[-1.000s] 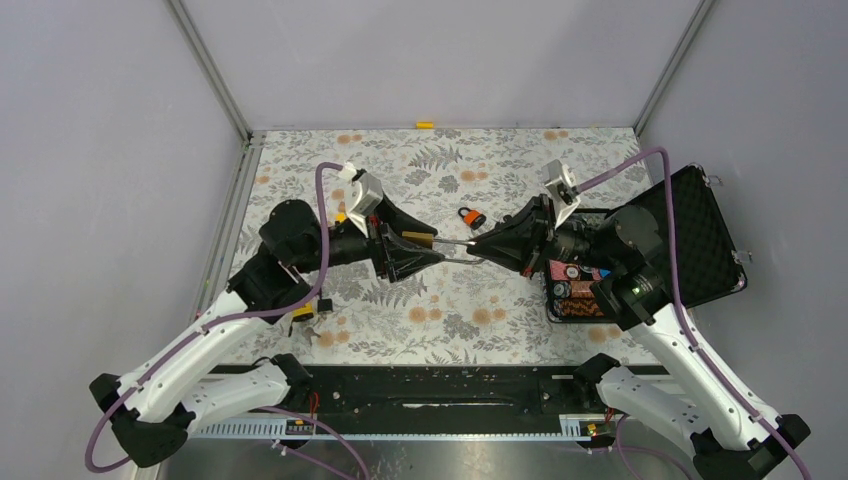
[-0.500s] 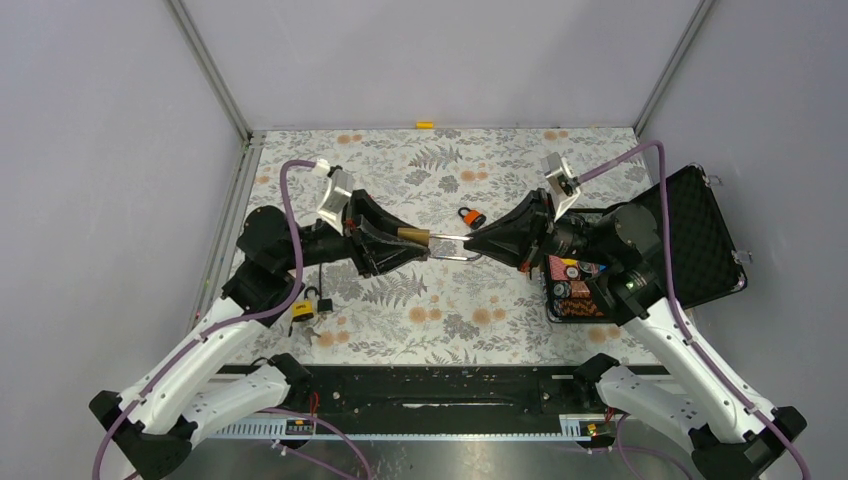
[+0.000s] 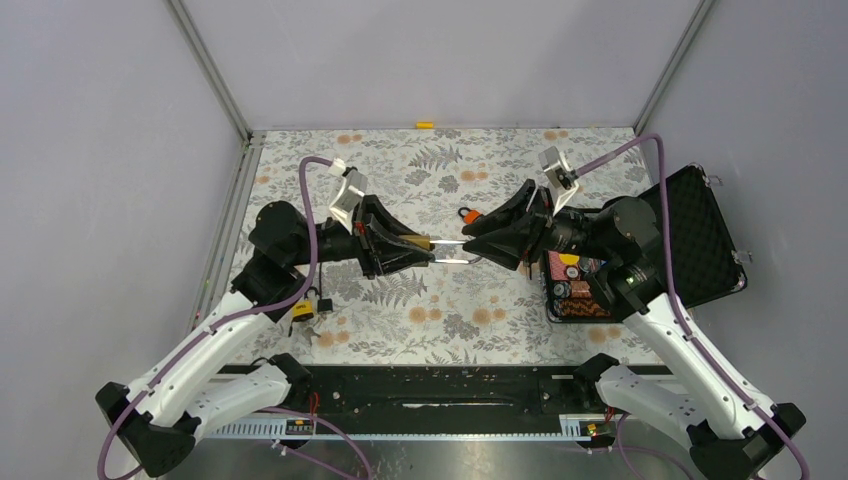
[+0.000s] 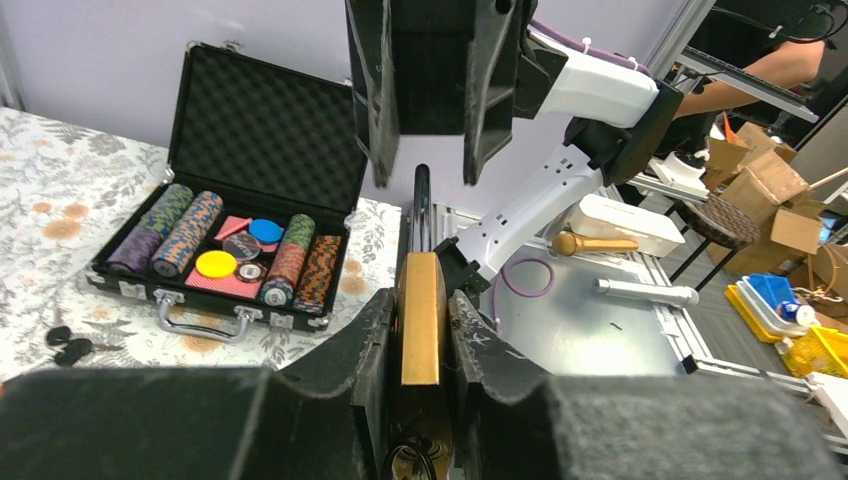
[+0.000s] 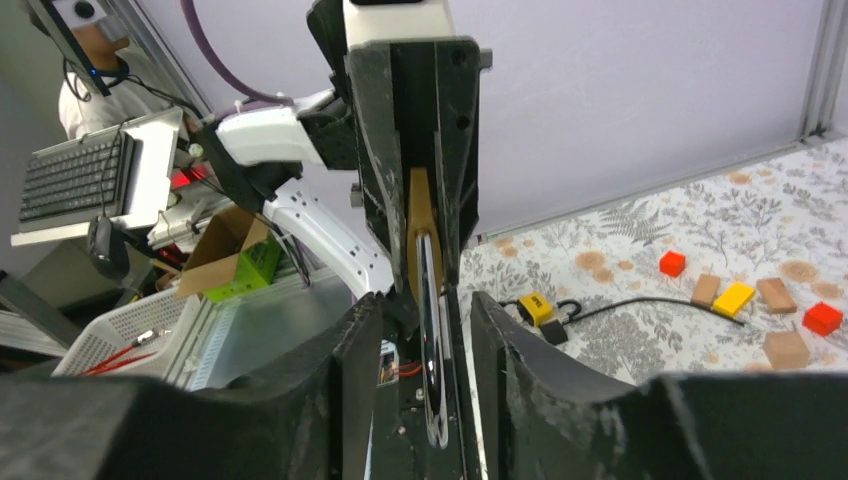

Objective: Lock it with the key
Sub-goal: Lock the lock.

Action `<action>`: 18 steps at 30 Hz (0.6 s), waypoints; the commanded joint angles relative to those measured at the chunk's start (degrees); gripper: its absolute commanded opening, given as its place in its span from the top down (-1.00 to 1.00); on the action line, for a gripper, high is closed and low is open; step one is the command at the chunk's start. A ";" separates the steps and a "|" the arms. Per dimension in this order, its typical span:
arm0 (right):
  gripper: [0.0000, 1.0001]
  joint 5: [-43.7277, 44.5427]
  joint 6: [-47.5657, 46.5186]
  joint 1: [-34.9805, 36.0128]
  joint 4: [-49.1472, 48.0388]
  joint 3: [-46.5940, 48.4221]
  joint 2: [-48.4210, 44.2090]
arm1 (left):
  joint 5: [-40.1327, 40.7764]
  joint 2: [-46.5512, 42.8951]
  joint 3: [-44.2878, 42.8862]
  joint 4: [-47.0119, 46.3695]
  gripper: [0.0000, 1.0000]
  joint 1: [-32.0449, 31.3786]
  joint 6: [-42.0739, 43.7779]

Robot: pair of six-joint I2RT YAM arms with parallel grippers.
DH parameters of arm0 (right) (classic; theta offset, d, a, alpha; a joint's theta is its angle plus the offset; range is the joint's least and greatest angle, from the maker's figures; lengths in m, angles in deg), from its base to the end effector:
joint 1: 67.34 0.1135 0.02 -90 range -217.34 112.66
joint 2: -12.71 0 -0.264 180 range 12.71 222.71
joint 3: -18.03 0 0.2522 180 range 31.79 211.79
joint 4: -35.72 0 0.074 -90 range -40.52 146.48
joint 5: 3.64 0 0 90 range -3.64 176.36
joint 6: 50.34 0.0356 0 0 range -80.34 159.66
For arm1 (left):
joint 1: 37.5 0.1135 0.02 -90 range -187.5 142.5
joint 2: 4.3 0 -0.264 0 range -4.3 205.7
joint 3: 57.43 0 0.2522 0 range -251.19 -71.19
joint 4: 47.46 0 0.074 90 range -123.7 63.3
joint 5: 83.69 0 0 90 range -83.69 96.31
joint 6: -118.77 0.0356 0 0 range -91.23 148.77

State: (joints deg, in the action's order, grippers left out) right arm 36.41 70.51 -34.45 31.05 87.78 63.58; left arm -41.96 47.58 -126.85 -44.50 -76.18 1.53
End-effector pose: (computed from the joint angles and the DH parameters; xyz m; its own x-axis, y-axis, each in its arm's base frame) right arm 0.1371 0.1211 0.4386 -0.1933 0.2679 -0.9438 -0.9779 0.0255 0.2075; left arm 0.1333 -0.1408 0.4218 -0.2738 -0.1711 -0.9465 0.9611 -0.0113 -0.2759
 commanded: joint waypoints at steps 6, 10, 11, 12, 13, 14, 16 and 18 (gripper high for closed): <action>-0.02 -3.76 -0.42 -0.51 -2.24 0.02 -2.20 | -0.72 -1.11 0.87 -8.66 1.00 0.32 -3.93; -0.15 -2.37 -4.21 -0.72 3.95 -0.26 -3.23 | -1.61 -1.09 0.58 -9.25 1.00 0.36 -4.42; -0.18 -2.32 -4.58 -0.75 4.77 -0.32 -3.09 | -1.98 -1.02 0.57 -9.62 1.00 0.42 -4.59; -0.19 -2.15 -4.61 -0.73 5.10 -0.44 -2.99 | -2.24 -0.99 0.60 -9.86 1.00 0.44 -4.73; -0.19 -1.93 -4.32 -0.72 5.37 -0.66 -2.81 | -2.60 -0.98 0.56 -10.07 1.00 0.45 -4.77; -0.13 -1.91 -3.99 -0.72 5.90 -0.58 -2.50 | -2.98 -0.99 0.55 -10.38 1.00 0.44 -4.75; 0.00 -2.09 -3.83 -0.72 7.20 0.17 -1.88 | -2.85 -0.99 0.53 -10.90 1.00 0.45 -4.83; 0.09 -2.00 -3.72 -0.76 7.28 0.15 -1.78 | -2.72 -0.85 0.55 -11.77 1.00 0.45 -5.14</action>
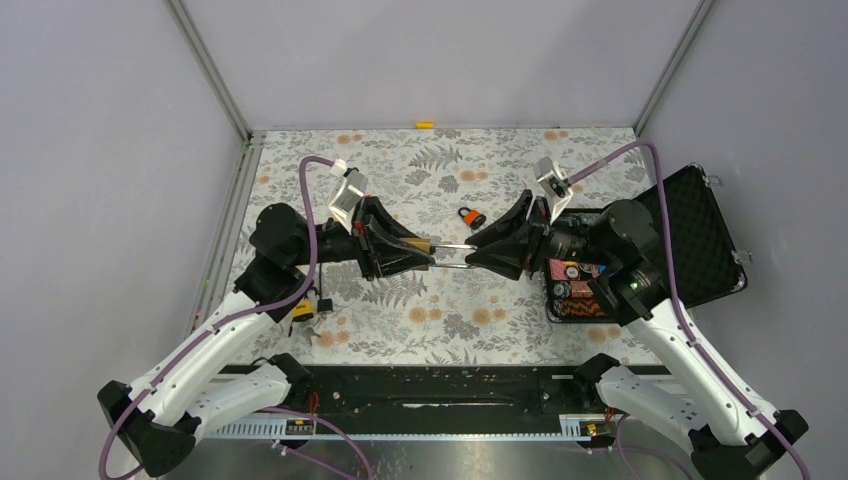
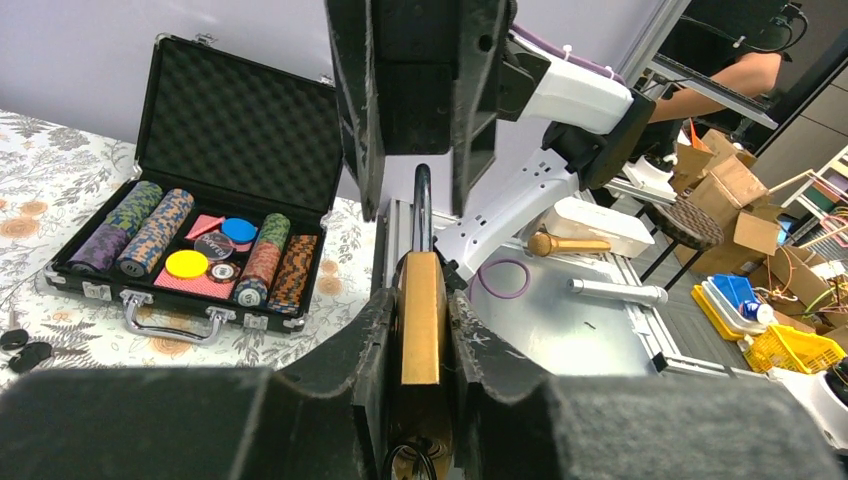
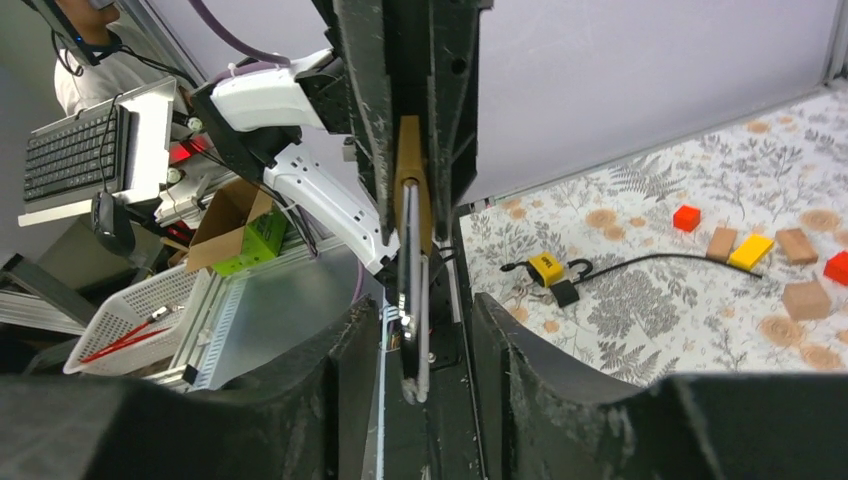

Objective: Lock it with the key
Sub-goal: Lock the lock.

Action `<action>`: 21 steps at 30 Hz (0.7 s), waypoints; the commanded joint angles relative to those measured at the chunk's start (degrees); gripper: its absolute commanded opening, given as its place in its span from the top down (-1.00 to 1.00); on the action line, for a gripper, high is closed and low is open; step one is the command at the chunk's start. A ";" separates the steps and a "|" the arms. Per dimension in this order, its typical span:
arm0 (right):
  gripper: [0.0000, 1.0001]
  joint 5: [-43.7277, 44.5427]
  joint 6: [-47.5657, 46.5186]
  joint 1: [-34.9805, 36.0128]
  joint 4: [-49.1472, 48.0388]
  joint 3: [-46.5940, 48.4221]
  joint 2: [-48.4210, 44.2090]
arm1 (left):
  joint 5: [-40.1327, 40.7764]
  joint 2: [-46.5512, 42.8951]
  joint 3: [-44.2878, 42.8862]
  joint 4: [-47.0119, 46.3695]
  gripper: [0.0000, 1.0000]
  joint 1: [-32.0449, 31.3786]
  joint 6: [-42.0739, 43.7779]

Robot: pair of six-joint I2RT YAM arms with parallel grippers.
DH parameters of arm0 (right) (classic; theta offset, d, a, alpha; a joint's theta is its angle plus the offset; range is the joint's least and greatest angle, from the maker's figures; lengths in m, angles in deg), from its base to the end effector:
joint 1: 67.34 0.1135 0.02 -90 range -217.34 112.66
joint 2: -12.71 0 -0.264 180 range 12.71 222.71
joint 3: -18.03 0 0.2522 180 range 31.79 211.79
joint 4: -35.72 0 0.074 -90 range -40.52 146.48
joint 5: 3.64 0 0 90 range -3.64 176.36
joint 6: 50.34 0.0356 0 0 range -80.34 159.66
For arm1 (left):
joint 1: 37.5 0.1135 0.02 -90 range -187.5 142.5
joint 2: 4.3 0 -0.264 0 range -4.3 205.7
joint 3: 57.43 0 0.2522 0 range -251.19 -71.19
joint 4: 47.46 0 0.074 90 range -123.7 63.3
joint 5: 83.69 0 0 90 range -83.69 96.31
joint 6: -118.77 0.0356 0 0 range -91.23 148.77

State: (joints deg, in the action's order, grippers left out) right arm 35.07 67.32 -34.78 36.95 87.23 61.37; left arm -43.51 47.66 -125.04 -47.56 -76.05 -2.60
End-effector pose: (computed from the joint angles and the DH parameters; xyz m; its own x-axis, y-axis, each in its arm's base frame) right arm 0.1306 0.1163 0.4320 -0.1975 0.2183 -0.9557 -0.9772 0.0332 0.2096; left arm 0.1344 -0.1419 0.4158 -0.3274 -0.1685 -0.9297 0.9448 -0.0485 -0.3239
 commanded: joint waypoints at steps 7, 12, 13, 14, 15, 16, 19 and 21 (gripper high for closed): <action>0.94 -0.43 -0.15 -0.39 1.18 0.24 -0.16 | -2.51 -0.72 -1.26 -9.82 1.00 0.36 -1.41; 1.00 0.17 2.55 -0.43 -1.90 0.06 0.79 | -5.44 1.48 -0.73 -13.19 1.00 0.27 -4.60; 1.00 0.22 3.09 -0.33 -2.72 -0.10 1.15 | -5.89 2.02 -0.26 -14.32 1.00 0.23 -5.35; 1.00 0.27 3.52 -0.31 -3.77 -0.34 1.52 | -6.05 2.39 0.22 -16.18 1.00 0.19 -6.82; 1.00 0.65 3.80 -0.30 -4.64 -0.66 1.75 | -6.07 2.71 0.64 -17.47 1.00 0.12 -7.83; 1.00 1.57 4.02 -0.27 -5.47 -1.13 1.82 | -6.12 3.04 0.95 -18.41 1.00 -0.01 -8.58; 1.00 3.31 4.11 0.17 -6.70 -1.36 2.40 | -5.63 4.02 1.16 -19.08 1.00 -1.05 -8.97; 1.00 4.60 3.12 1.03 -6.19 -0.96 3.06 | -5.40 4.86 1.12 -19.02 1.00 -1.87 -8.97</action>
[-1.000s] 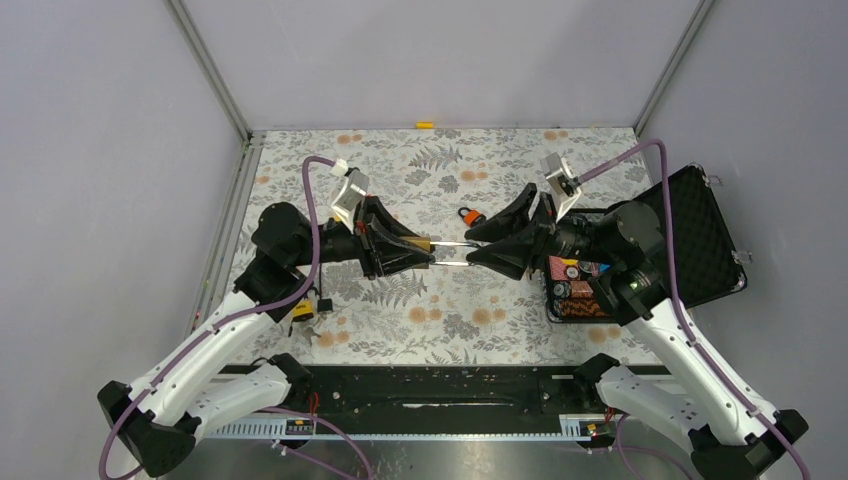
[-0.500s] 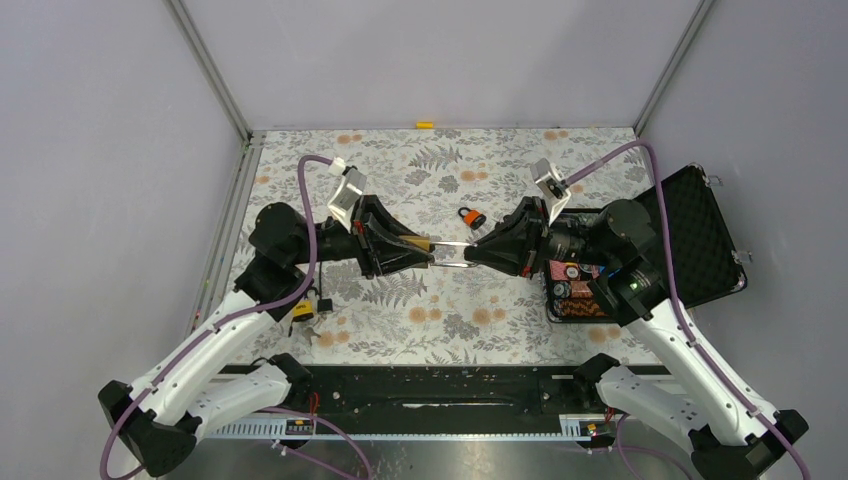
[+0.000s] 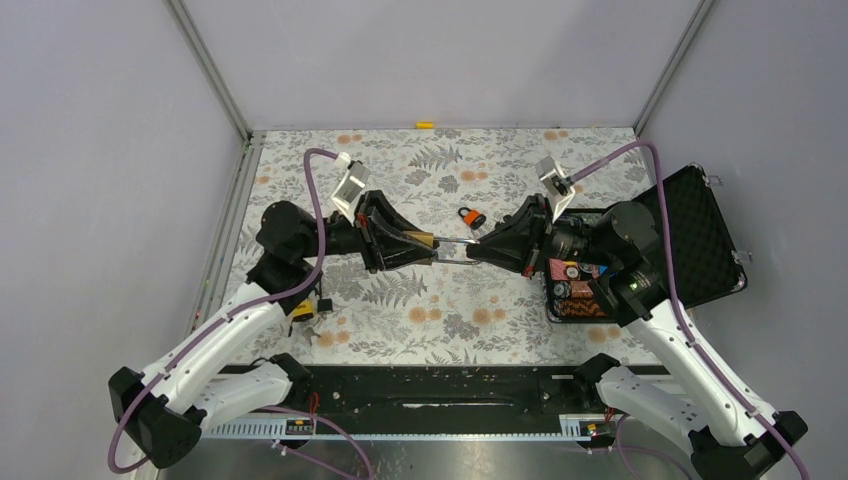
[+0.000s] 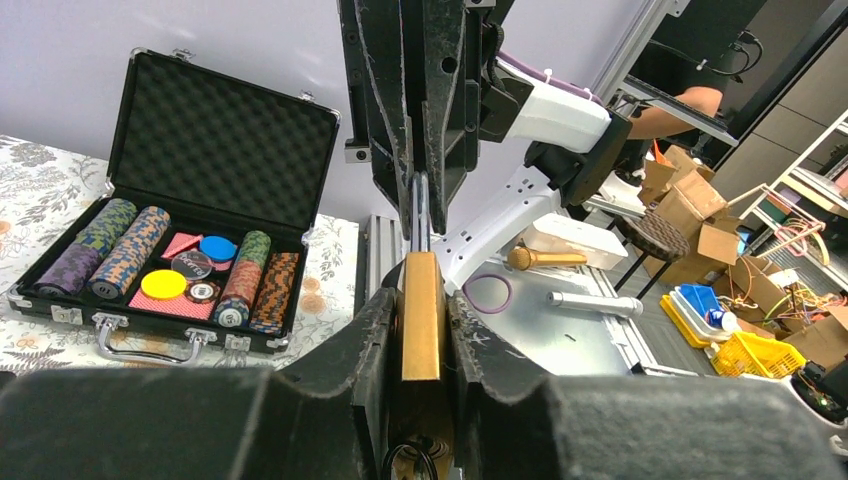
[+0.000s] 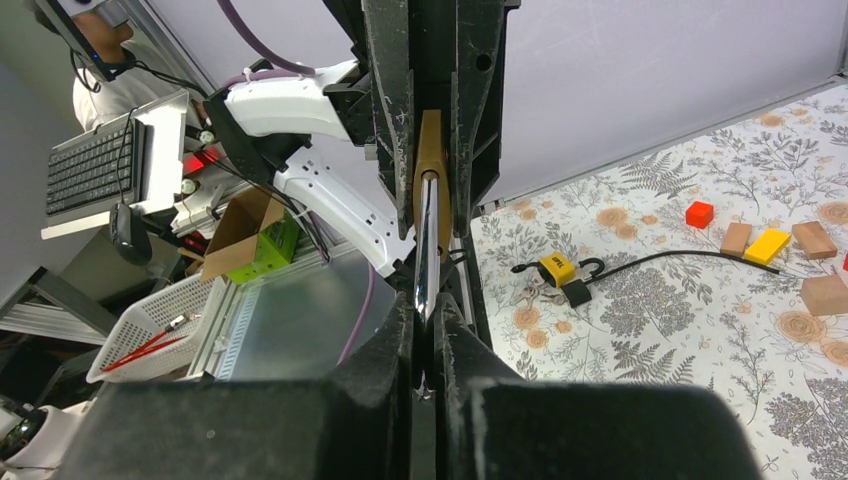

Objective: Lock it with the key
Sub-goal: Lock the lock.

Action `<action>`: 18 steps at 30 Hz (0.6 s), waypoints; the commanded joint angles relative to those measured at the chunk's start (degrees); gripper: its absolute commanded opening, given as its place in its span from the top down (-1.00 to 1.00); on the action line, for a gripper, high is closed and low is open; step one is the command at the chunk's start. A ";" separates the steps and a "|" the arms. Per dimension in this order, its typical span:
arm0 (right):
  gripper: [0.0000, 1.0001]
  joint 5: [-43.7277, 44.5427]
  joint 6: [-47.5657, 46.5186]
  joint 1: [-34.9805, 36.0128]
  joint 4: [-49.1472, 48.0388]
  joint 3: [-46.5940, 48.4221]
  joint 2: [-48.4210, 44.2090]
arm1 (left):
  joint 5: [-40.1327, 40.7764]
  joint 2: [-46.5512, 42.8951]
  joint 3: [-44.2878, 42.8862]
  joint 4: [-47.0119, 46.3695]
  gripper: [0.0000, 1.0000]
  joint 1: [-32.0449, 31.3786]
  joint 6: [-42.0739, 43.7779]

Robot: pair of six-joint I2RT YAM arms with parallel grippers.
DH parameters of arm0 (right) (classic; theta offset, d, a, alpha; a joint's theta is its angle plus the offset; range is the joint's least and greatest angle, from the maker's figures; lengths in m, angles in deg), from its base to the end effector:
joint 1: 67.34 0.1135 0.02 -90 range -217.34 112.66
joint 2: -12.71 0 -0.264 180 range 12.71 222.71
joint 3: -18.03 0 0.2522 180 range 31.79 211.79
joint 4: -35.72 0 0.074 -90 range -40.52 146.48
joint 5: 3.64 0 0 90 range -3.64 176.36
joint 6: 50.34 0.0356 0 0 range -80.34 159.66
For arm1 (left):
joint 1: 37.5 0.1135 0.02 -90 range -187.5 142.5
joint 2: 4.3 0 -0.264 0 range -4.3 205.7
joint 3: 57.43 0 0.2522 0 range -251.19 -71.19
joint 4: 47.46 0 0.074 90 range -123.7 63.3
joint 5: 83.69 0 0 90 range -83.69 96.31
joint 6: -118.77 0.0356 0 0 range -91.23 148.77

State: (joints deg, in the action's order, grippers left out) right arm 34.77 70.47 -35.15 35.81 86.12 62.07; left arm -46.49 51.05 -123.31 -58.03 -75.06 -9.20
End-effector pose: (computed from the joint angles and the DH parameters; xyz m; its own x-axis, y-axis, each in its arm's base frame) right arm 0.1358 0.1184 0.4255 -0.2590 0.2130 -0.9421 -0.9625 0.0247 0.2702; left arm 0.1468 -0.1486 0.4112 -0.3642 -0.1892 -0.9119 0.9305 -0.1143 -0.3479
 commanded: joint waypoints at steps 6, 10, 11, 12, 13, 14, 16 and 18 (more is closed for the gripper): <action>1.00 9.41 -3.17 5.77 -2.86 1.35 5.07 | -0.94 3.75 -1.49 -5.22 1.00 -5.17 -0.08; 1.00 10.55 -3.81 8.29 -3.00 1.80 7.08 | -0.09 4.76 -1.22 -5.42 1.00 -5.74 -0.09; 1.00 10.75 -3.90 9.04 -3.16 1.91 7.70 | 0.19 5.08 -1.27 -5.41 1.00 -5.88 -0.10; 1.00 10.76 -3.91 9.73 -3.32 2.07 8.31 | 0.22 5.52 -1.48 -5.46 1.00 -6.12 -0.13; 1.00 10.87 -3.95 10.54 -3.37 2.28 9.02 | 0.22 6.01 -1.76 -5.36 1.00 -6.31 -0.06; 1.00 11.02 -3.92 11.22 -3.57 2.43 9.71 | 0.13 6.56 -1.96 -5.32 1.00 -6.43 -0.05; 1.00 10.96 -3.75 12.67 -4.45 2.31 10.95 | -0.52 7.49 -2.55 -5.07 1.00 -6.72 -0.08; 1.00 10.89 -2.90 13.43 -5.54 1.79 11.96 | -0.71 7.83 -2.66 -5.01 1.00 -7.01 -0.07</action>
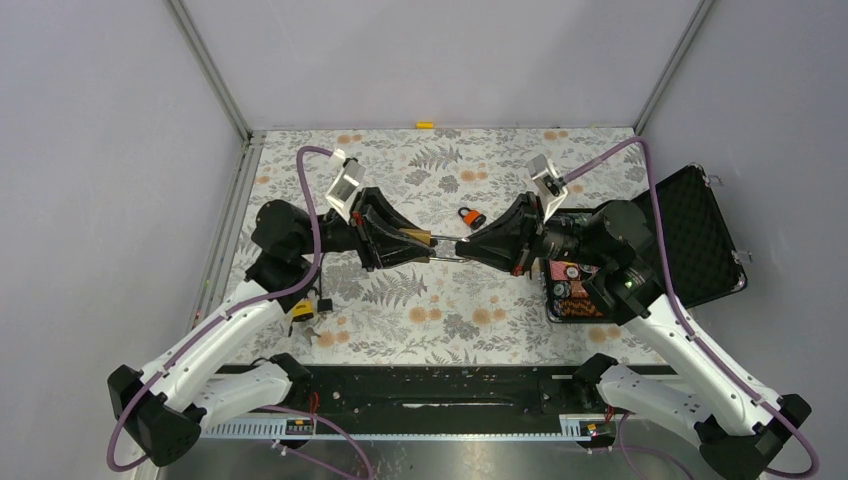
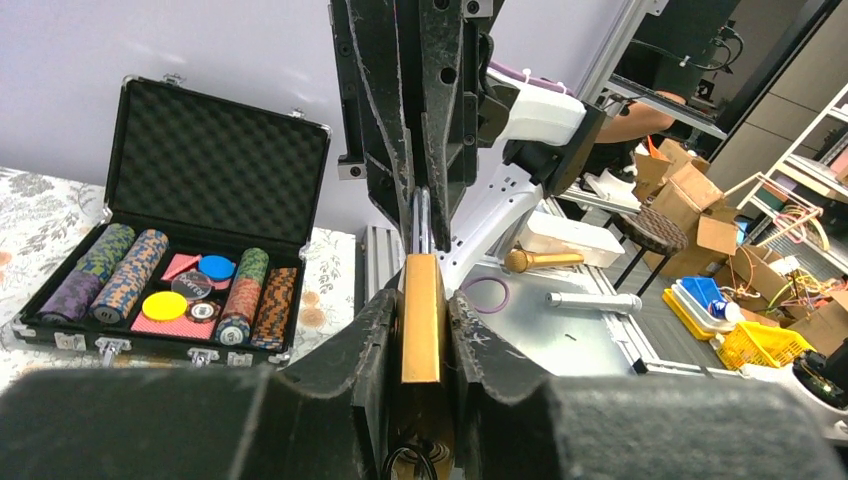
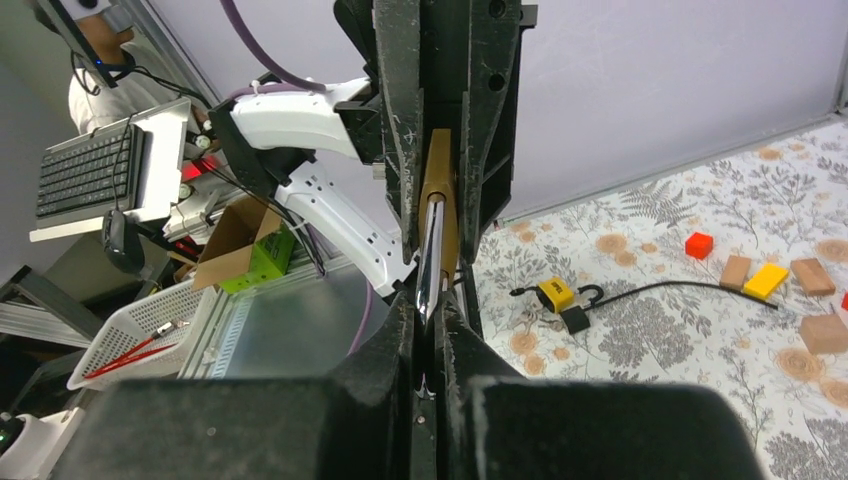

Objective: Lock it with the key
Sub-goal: Lock the lock.

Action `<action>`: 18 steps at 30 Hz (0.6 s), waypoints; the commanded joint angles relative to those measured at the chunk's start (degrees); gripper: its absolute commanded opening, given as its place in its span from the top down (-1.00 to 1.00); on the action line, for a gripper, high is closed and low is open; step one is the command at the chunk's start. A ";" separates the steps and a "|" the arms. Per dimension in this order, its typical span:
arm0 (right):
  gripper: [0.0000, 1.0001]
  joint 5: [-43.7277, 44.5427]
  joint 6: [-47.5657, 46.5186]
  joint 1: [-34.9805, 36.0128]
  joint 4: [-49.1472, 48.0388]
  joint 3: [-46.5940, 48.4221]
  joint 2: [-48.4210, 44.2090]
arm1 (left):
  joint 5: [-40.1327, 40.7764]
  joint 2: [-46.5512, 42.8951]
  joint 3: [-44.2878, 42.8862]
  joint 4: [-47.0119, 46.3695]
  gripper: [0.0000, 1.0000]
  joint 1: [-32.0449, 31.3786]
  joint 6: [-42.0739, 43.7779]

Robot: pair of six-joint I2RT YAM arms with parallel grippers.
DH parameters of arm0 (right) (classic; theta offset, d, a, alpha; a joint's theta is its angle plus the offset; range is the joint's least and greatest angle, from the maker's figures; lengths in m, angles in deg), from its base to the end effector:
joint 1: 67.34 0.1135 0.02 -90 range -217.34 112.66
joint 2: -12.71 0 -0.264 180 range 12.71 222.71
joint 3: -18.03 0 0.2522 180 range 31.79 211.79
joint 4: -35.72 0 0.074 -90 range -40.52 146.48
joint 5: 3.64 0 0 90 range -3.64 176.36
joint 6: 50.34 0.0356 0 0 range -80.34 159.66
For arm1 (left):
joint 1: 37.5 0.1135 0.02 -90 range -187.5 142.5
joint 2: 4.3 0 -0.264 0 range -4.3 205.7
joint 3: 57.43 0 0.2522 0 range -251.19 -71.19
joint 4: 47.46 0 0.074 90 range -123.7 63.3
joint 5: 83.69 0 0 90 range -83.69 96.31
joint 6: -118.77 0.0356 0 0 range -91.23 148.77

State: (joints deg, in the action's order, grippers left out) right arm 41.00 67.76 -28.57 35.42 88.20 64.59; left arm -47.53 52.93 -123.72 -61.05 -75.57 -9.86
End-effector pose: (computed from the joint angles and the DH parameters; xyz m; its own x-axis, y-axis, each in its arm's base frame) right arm 0.1325 0.1389 0.4319 -0.2357 0.2352 -0.9429 -0.9690 0.0167 0.2463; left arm 0.1506 -0.1545 0.4118 -0.3565 -0.1887 -0.9150 0.9317 -0.1443 -0.3333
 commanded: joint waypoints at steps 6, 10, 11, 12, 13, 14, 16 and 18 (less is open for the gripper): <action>1.00 6.36 2.06 7.12 -7.49 -2.05 9.84 | 1.31 5.23 -1.45 -0.60 1.00 -7.22 1.87; 1.00 10.90 -0.92 6.84 -1.91 -1.46 7.47 | 5.67 1.70 -2.73 8.71 1.00 -6.67 7.58; 1.00 12.16 -1.72 6.47 0.42 -1.06 6.74 | 6.64 0.89 -3.09 11.05 1.00 -6.22 8.87; 1.00 13.15 -2.23 5.69 2.49 -0.82 6.21 | 7.12 0.15 -3.18 12.91 0.95 -5.40 9.62; 1.00 13.51 -2.46 4.66 4.17 -0.70 5.61 | 7.44 -0.70 -3.00 14.10 0.81 -4.39 9.95; 1.00 13.54 -2.48 3.27 6.12 -0.73 4.96 | 7.55 -1.60 -2.64 15.02 0.68 -3.08 9.99; 1.00 13.08 -3.11 -0.03 9.07 -0.84 3.48 | 7.42 -3.47 -1.53 16.71 0.18 -0.34 10.41; 1.00 12.29 -4.58 -3.09 11.93 -0.71 2.25 | 7.51 -4.86 -1.00 19.57 -0.30 1.77 12.23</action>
State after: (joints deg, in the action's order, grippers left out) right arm 47.88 66.30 -27.87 38.76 88.13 65.02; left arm -41.81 48.78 -125.04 -47.34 -75.15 -1.95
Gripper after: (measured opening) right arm 0.067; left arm 0.467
